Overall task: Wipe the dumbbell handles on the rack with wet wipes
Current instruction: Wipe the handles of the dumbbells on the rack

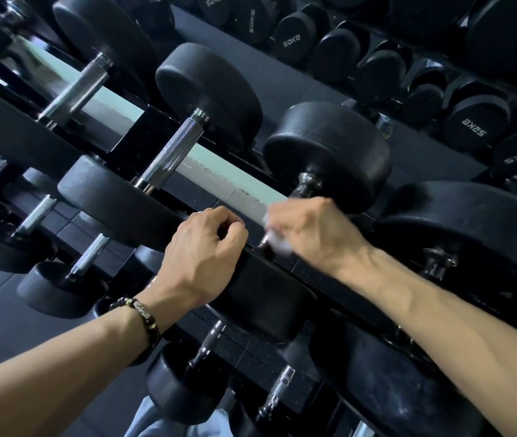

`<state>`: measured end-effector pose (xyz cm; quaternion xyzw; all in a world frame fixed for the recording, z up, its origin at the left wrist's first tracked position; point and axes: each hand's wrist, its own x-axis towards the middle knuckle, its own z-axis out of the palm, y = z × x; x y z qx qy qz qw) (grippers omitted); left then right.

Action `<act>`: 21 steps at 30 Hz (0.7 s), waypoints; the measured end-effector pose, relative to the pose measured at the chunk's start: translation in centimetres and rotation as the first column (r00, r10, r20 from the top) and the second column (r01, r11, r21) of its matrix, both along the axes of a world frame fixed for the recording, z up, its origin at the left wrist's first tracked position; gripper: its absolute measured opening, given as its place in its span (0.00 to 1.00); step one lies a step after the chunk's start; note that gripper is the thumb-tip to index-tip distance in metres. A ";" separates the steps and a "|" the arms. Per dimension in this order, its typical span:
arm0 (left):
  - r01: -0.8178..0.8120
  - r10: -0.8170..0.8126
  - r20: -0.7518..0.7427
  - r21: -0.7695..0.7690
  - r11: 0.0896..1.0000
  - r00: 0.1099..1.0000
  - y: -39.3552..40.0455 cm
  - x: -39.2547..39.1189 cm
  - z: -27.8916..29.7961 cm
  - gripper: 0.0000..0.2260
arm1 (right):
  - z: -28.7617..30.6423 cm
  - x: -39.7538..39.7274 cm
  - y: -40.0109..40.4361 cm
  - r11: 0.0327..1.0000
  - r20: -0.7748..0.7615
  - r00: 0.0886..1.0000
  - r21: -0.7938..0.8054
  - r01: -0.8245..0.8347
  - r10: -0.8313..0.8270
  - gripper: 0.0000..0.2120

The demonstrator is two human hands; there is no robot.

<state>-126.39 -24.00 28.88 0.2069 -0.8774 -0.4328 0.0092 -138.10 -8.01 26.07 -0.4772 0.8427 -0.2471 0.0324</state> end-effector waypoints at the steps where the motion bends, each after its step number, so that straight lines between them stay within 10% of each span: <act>1: 0.004 -0.004 0.003 0.002 1.000 1.000 0.0 0.0 0.0 0.15 | 0.2 -0.9 -0.2 0.997 -0.061 0.996 -0.020 0.069 -0.070 0.12; 6: -0.002 0.003 0.011 -0.023 1.000 1.000 -0.1 -0.1 -0.2 0.15 | 0.3 2.1 -0.8 0.992 0.037 0.996 0.095 -0.086 0.083 0.10; 12: 0.011 -0.011 -0.003 -0.015 1.000 1.000 0.0 -0.2 -0.1 0.16 | 0.7 -0.3 0.6 0.991 -0.257 0.958 -0.070 0.113 -0.127 0.05; 16: 0.015 -0.015 0.000 -0.018 1.000 1.000 0.0 -0.1 -0.2 0.16 | 0.2 2.2 1.2 0.994 -0.089 0.992 0.068 -0.088 0.094 0.07; 21: 0.030 -0.030 0.004 -0.006 1.000 1.000 0.0 -0.1 -0.2 0.16 | 0.6 -0.3 1.3 0.985 -0.197 0.966 -0.052 0.162 -0.170 0.11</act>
